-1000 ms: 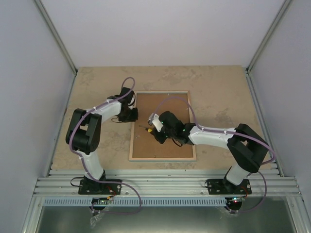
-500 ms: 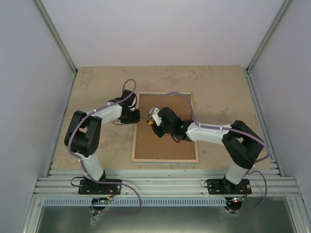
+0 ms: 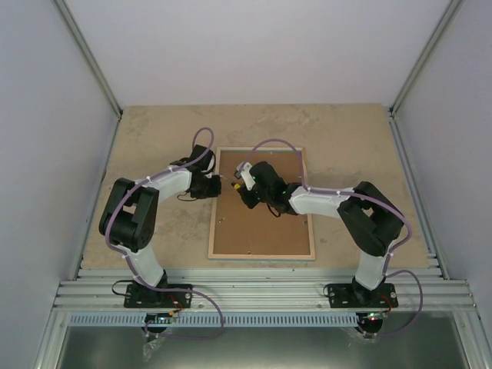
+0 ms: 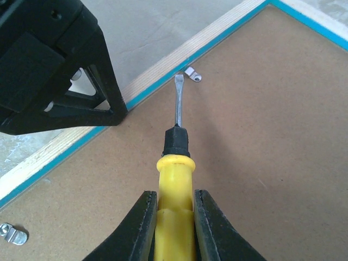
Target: Take the photo out of the frame
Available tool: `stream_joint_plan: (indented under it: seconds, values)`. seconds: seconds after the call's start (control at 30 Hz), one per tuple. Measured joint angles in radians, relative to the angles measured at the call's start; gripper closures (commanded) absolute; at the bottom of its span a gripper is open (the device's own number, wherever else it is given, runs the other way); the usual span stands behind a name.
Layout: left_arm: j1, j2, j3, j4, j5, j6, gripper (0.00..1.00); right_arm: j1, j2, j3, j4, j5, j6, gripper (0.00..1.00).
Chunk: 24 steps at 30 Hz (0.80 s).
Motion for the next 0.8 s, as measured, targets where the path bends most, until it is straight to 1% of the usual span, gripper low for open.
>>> stream_joint_plan:
  seconds: [0.3, 0.8]
  values:
    - [0.0, 0.0, 0.0, 0.0, 0.0, 0.0, 0.85, -0.006, 0.055, 0.042, 0.008, -0.048, 0.012, 1.0]
    - [0.0, 0.0, 0.0, -0.001, 0.006, 0.0, 0.86, -0.022, 0.127, 0.076, 0.014, -0.07, 0.035, 0.99]
